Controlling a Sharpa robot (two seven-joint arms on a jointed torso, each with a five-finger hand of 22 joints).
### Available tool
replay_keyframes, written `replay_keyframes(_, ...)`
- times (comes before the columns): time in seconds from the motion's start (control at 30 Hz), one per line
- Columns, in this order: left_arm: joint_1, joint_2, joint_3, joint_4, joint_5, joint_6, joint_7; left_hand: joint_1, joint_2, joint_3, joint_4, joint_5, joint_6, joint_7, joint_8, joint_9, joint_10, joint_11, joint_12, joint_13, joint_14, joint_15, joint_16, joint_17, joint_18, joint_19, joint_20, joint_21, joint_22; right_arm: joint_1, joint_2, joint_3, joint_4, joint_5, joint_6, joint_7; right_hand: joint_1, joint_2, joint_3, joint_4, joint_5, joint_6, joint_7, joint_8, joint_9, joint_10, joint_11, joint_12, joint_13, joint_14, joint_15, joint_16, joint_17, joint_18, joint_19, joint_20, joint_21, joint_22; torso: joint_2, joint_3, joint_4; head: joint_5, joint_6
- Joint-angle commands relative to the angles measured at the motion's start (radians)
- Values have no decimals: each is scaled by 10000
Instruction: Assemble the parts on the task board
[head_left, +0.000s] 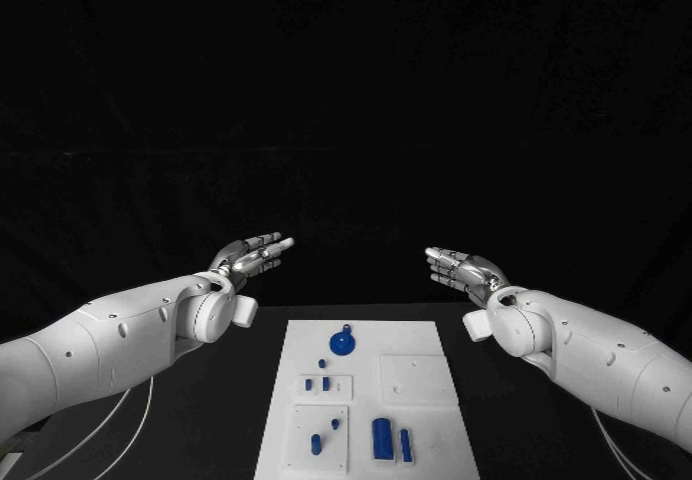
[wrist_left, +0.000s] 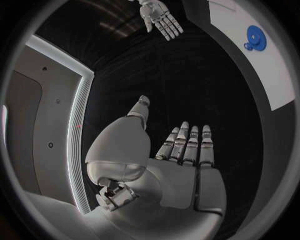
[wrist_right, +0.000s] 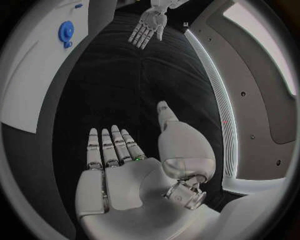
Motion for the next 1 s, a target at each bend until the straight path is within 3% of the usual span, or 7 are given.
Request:
replay_keyframes(0.03, -161, -74, 82, 432, 81, -590, 274, -3378, -1, -173, -130, -527, -3475, -445, -222, -220, -4832, -456, -218, -217, -3675, -488, -222, -233, -655, -3481, -875, -259, -289, 1, -97, -109, 428, 328, -574, 324, -8569, -281, -117, 612, -1196, -3557, -478, -221, -221, -4510, -545, -220, -216, -3643, -542, -227, -224, -935, -3454, -1006, -302, -248, -191, -34, 75, -53, -261)
replay_keyframes(0.07, -286, -148, 149, 721, 122, -862, 382, -10646, -1, -173, -130, -527, -3475, -445, -222, -220, -4832, -456, -218, -217, -3675, -488, -222, -233, -655, -3481, -875, -259, -289, -4, -185, -212, 716, 488, -853, 467, -8569, -281, -117, 612, -1196, -3557, -478, -221, -221, -4510, -545, -220, -216, -3643, -542, -227, -224, -935, -3454, -1006, -302, -248, -271, -46, 105, -76, -381)
replay_keyframes(0.27, -952, -545, 503, 2268, 342, -2317, 959, -10646, -1, -173, -130, -527, -3475, -445, -222, -220, -4832, -456, -218, -217, -3675, -488, -222, -233, -655, -3481, -875, -259, -289, -27, -654, -764, 2264, 1347, -2355, 1234, -8569, -281, -117, 612, -1196, -3557, -478, -221, -221, -4510, -545, -220, -216, -3643, -542, -227, -224, -935, -3454, -1006, -302, -248, -429, -71, 165, -121, -618)
replay_keyframes(0.53, -1951, -1139, 1033, 4584, 671, -4495, 1822, -10646, -1, -173, -130, -527, -3475, -445, -222, -220, -4832, -456, -218, -217, -3675, -488, -222, -233, -655, -3481, -875, -259, -289, -66, -1431, -1678, 4824, 2768, -4839, 2503, -8569, -281, -117, 612, -1196, -3557, -478, -221, -221, -4510, -545, -220, -216, -3643, -542, -227, -224, -935, -3454, -1006, -302, -248, -432, -72, 166, -122, -623)
replay_keyframes(0.6, -2101, -1228, 1113, 4931, 721, -4823, 1952, -10646, -1, -173, -130, -527, -3475, -445, -222, -220, -4832, -456, -218, -217, -3675, -488, -222, -233, -655, -3481, -875, -259, -289, -73, -1568, -1839, 5275, 3019, -5277, 2726, -8569, -281, -117, 612, -1196, -3557, -478, -221, -221, -4510, -545, -220, -216, -3643, -542, -227, -224, -935, -3454, -1006, -302, -248, -432, -72, 166, -122, -623)
replay_keyframes(0.8, -2350, -1376, 1245, 5509, 803, -5366, 2168, -10646, -1, -173, -130, -527, -3475, -445, -222, -220, -4832, -456, -218, -217, -3675, -488, -222, -233, -655, -3481, -875, -259, -289, -87, -1842, -2162, 6179, 3521, -6154, 3174, -8569, -281, -117, 612, -1196, -3557, -478, -221, -221, -4510, -545, -220, -216, -3643, -542, -227, -224, -935, -3454, -1006, -302, -248, -432, -72, 166, -122, -623)
replay_keyframes(1.0, -2356, -1380, 1248, 5523, 805, -5380, 2173, -10646, -1, -173, -130, -527, -3475, -445, -222, -220, -4832, -456, -218, -217, -3675, -488, -222, -233, -655, -3481, -875, -259, -289, -89, -1884, -2212, 6318, 3598, -6289, 3243, -8569, -281, -117, 612, -1196, -3557, -478, -221, -221, -4510, -545, -220, -216, -3643, -542, -227, -224, -935, -3454, -1006, -302, -248, -432, -72, 166, -122, -623)
